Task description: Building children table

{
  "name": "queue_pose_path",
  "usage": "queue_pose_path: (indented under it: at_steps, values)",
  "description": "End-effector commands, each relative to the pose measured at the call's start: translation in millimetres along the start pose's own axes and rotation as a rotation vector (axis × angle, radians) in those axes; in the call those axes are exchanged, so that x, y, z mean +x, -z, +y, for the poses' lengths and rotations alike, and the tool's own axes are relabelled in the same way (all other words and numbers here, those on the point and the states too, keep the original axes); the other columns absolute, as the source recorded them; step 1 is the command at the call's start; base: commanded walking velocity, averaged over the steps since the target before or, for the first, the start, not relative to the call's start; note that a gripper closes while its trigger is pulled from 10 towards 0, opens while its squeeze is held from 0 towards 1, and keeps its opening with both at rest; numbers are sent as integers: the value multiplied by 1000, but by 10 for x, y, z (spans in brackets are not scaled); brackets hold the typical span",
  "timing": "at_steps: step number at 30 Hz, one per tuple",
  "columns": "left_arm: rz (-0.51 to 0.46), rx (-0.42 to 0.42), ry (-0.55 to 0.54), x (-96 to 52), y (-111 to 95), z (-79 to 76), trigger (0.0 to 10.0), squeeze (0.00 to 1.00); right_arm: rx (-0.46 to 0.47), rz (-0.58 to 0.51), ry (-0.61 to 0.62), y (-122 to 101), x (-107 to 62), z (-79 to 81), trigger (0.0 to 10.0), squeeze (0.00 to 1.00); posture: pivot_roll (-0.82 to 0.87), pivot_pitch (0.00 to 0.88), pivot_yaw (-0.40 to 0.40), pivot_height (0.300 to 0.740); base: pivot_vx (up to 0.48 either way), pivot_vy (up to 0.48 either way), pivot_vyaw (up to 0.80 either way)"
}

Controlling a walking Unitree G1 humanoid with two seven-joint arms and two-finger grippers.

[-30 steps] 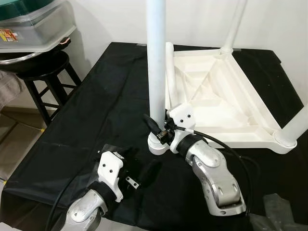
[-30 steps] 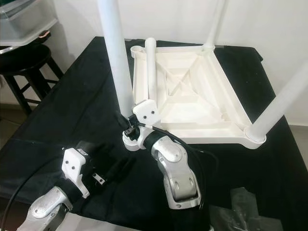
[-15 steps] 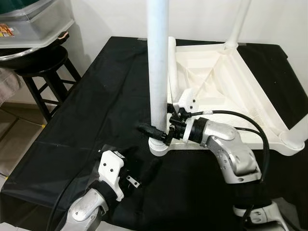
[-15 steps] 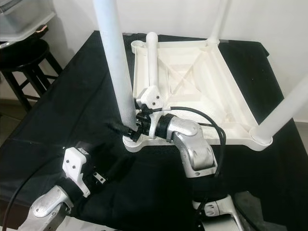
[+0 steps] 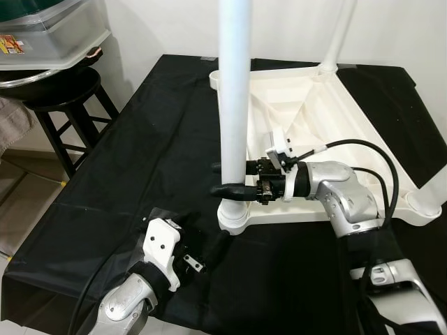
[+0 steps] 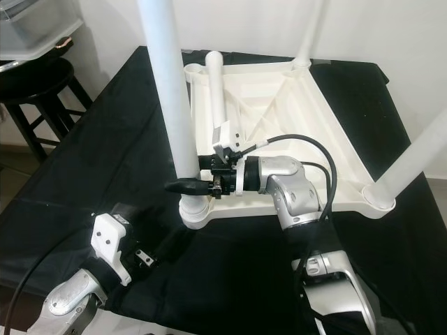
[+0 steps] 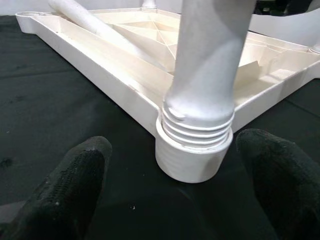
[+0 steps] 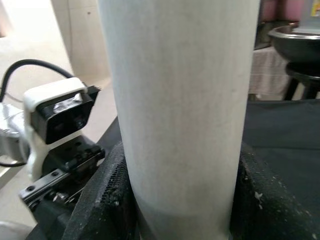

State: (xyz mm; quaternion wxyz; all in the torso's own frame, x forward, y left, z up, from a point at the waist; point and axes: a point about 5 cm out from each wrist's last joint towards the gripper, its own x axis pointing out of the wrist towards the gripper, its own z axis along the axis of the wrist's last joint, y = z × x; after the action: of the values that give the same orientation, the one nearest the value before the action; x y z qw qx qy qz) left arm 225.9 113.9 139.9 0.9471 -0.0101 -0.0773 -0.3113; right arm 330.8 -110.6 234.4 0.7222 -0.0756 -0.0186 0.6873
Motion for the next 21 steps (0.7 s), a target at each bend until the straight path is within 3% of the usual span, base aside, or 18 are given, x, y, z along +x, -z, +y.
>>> queue_pose_path:
  at_steps: [1, 6, 10, 11, 12, 13, 14, 15, 16, 17, 18, 19, 21]
  values:
    - [18, -6, -4, -27, 40, -10, 10000, 0, 26, -17, -71, 28, 64, 46, 0, 0, 69, 191, 21, 740, 0, 0, 0]
    - [18, -8, -3, -25, 38, -12, 10000, 0, 26, -11, -74, 48, 22, 37, 0, 0, 62, 195, 23, 740, 0, 0, 0]
    - [17, -10, -2, -25, 35, -17, 10000, 0, 13, -7, 25, 83, -21, 25, 0, 0, 63, 200, 17, 740, 0, 0, 0]
    - [16, -10, -3, -31, 34, -17, 10000, 0, 48, -14, 178, 165, -26, 41, 0, 0, 75, 206, 6, 740, 0, 0, 0]
    - [16, -9, -4, -42, 27, -10, 10000, 0, 121, -38, 469, 329, 12, 60, 0, 0, 78, 207, 7, 740, 0, 0, 0]
    - [16, -9, -4, -42, 27, -10, 10000, 0, 121, -38, 469, 329, 12, 60, 0, 0, 78, 207, 7, 740, 0, 0, 0]
    - [15, -8, -6, -51, 16, 6, 10000, 0, 195, 49, 803, 590, -8, 146, 0, 0, 74, 216, 20, 740, 0, 0, 0]
    - [15, -7, -6, -58, 8, 17, 10000, 0, 219, 179, 960, 811, -37, 367, 0, 0, 71, 228, 38, 740, 0, 0, 0]
    - [15, -7, -6, -58, 8, 17, 10000, 0, 219, 179, 960, 811, -37, 367, 0, 0, 71, 228, 38, 740, 0, 0, 0]
    - [17, -5, -6, -60, 10, 27, 10000, 0, 255, 228, 1045, 897, -57, 540, 0, 0, 64, 222, 34, 740, 0, 0, 0]
    - [17, -5, -6, -60, 10, 27, 10000, 0, 255, 228, 1045, 897, -57, 540, 0, 0, 64, 222, 34, 740, 0, 0, 0]
    - [18, -4, -4, -60, 14, 34, 10000, 0, 266, 249, 1057, 903, -62, 642, 0, 0, 58, 219, 33, 740, 0, 0, 0]
    - [19, -6, 0, -52, 19, 38, 10000, 0, 256, 241, 1040, 862, -68, 656, 0, 0, 37, 214, 39, 740, 0, 0, 0]
